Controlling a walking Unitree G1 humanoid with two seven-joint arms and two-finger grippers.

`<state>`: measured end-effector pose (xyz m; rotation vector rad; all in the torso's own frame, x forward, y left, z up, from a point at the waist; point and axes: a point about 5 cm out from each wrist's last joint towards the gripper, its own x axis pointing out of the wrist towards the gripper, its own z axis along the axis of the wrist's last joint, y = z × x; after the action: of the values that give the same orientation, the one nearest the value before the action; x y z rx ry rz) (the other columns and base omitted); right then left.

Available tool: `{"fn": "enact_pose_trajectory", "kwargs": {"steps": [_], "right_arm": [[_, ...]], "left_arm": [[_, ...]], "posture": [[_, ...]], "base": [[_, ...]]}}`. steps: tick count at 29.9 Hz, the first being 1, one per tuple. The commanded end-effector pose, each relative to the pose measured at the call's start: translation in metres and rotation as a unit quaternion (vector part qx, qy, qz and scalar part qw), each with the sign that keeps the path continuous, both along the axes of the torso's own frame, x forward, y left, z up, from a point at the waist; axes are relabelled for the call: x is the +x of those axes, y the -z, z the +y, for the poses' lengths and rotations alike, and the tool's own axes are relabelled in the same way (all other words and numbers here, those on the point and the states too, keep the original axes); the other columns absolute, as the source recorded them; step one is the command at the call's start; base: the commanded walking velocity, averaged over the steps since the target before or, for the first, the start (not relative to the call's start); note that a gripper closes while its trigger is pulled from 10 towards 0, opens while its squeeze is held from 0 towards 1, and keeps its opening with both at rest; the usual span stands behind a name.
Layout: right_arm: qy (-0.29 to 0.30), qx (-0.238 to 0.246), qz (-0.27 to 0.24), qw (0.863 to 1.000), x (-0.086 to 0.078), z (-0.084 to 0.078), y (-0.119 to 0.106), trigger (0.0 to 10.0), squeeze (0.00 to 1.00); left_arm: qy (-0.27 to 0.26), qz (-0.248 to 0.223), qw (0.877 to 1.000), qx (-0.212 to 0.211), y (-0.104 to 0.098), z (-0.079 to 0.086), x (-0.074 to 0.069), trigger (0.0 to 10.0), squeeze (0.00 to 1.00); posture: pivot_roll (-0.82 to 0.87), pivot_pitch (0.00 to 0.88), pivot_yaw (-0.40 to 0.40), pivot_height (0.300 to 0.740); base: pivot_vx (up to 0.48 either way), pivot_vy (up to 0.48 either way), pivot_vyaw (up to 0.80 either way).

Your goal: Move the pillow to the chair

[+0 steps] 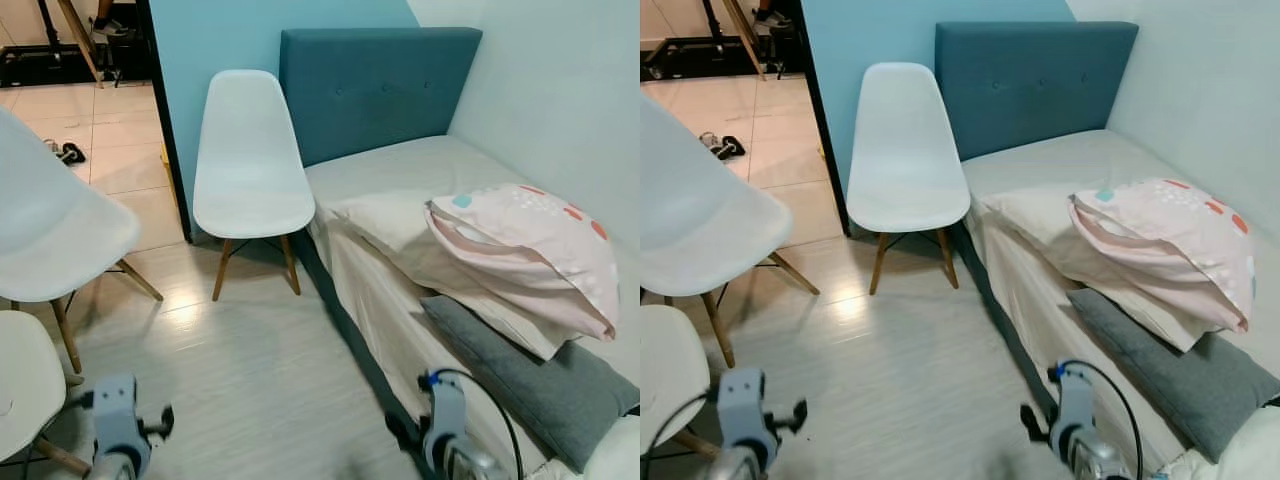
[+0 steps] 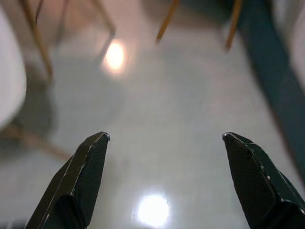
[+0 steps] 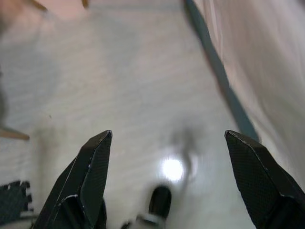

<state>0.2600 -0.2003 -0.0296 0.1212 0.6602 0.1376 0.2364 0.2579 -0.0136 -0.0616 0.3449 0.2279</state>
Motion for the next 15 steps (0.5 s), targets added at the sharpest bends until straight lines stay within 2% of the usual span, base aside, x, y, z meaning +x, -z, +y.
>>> {"fn": "enact_pose_trajectory", "kwargs": {"steps": [1,4,5,9,10,15], "right_arm": [[0.005,0.0,-0.012,1.0,0.002,-0.006,-0.003,10.0,0.0],[0.002,-0.006,-0.045,0.999,0.013,-0.011,-0.015,10.0,0.0],[0.002,-0.006,-0.045,0.999,0.013,-0.011,-0.015,10.0,0.0],[0.002,-0.003,-0.095,0.995,0.032,-0.014,-0.036,10.0,0.0],[0.001,-0.001,-0.115,0.993,0.04,-0.014,-0.045,10.0,0.0],[-0.011,-0.006,-0.139,0.99,0.05,-0.012,-0.057,10.0,0.0]], "left_arm": [[0.002,-0.017,1.0,0.007,-0.002,0.001,-0.002,10.0,0.0],[0.001,-0.062,0.998,0.027,-0.014,0.003,-0.001,10.0,0.0],[0.001,-0.062,0.998,0.027,-0.014,0.003,-0.001,10.0,0.0],[0.008,-0.098,0.993,0.066,-0.029,0.003,0.004,10.0,0.0],[0.002,-0.111,0.992,0.065,-0.034,0.003,0.009,10.0,0.0],[0.003,-0.131,0.99,0.056,-0.042,-0.001,0.017,10.0,0.0]], "posture": [[0.05,0.0,-0.061,0.74],[0.04,0.0,-0.059,0.74],[0.04,0.0,-0.059,0.74],[0.03,0.0,-0.063,0.74],[0.02,0.0,-0.062,0.74],[0.01,0.0,-0.061,0.74]], "base": [[0.0,0.0,0.0],[0.0,0.0,-0.58],[0.0,0.0,-0.78],[0.0,0.0,-0.78],[0.0,0.0,0.0],[0.0,0.0,0.0]]}}
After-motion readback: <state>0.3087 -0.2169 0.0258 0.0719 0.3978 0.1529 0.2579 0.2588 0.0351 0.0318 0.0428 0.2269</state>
